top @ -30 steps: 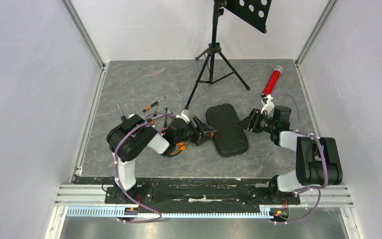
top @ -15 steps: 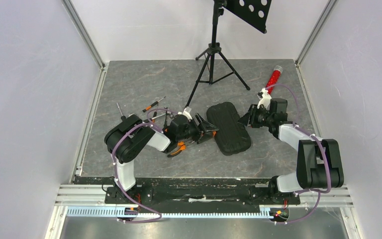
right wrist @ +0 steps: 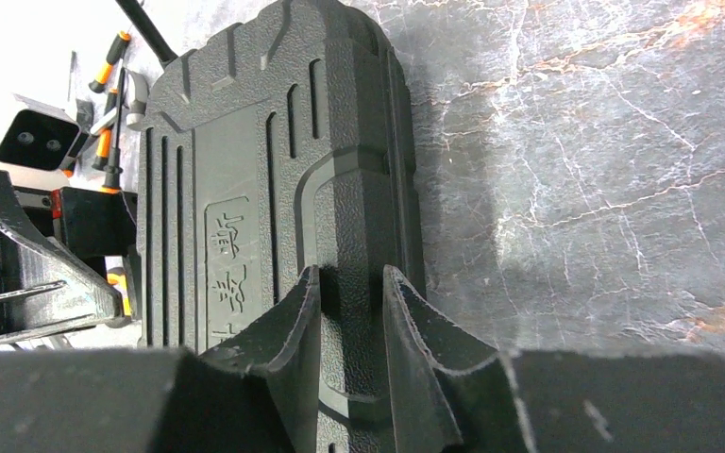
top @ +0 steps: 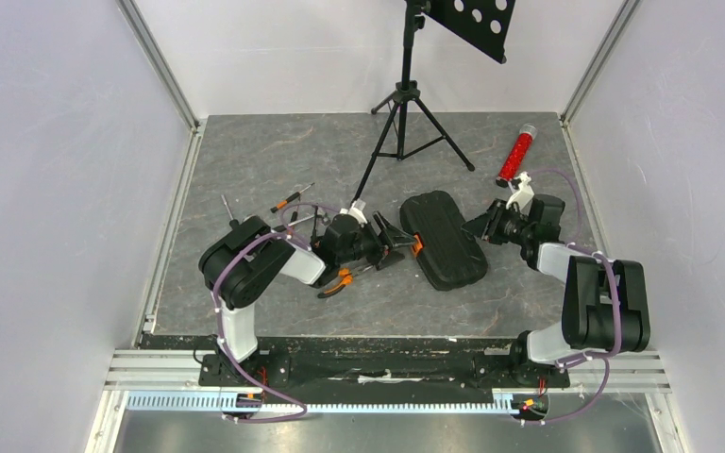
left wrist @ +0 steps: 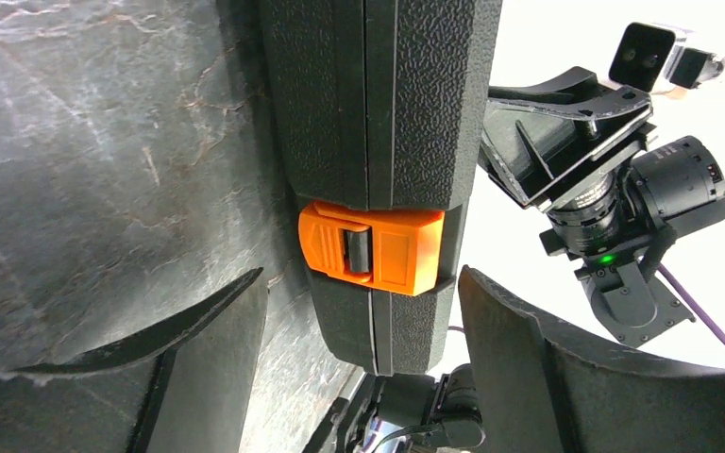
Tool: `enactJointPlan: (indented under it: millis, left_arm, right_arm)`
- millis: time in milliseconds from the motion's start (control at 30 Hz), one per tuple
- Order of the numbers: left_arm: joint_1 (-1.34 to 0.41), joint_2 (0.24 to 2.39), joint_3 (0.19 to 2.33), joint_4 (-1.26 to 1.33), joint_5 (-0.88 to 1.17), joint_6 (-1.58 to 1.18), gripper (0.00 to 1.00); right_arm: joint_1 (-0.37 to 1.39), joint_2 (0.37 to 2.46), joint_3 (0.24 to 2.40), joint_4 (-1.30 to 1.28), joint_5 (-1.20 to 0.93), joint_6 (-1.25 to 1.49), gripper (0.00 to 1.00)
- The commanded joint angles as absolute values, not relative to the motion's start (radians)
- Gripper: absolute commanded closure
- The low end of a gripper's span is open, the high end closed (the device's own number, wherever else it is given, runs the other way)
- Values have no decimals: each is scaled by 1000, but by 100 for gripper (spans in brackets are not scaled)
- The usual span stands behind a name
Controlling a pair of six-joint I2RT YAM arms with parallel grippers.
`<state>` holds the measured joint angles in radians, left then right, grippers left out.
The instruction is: Pack the tool kit
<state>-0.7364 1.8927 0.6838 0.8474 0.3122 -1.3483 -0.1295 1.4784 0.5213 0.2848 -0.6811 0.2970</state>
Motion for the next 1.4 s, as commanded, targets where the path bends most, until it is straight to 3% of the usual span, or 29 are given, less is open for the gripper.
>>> enactJointPlan:
  millis: [0, 433, 567, 667, 867, 1000, 1367]
  left_arm:
    - [-752, 1917, 729, 896, 302, -1351, 21]
    - [-779, 1996, 769, 1051, 258, -1455, 22]
    - [-785, 2006, 776, 1071, 244, -1471, 27]
    - [-790, 2003, 775, 1073, 235, -1471, 36]
    - [-790, 1961, 759, 1047, 228, -1456, 72]
    - [-790, 1903, 770, 894, 231, -1389, 95]
    - [-790, 1760, 934, 214, 140, -1085, 98]
  right_arm:
    - [-173, 1579, 419, 67, -453, 211, 76]
    - [-173, 1586, 414, 78, -469, 208, 76]
    - [-173, 1587, 413, 83, -474, 210, 76]
    - [-173, 1585, 413, 82, -474, 209, 76]
    - [-173, 1570, 414, 67, -436, 194, 76]
    - [-170, 1545, 416, 53, -393, 178, 77]
    - [-89, 1469, 442, 2, -196, 126, 77]
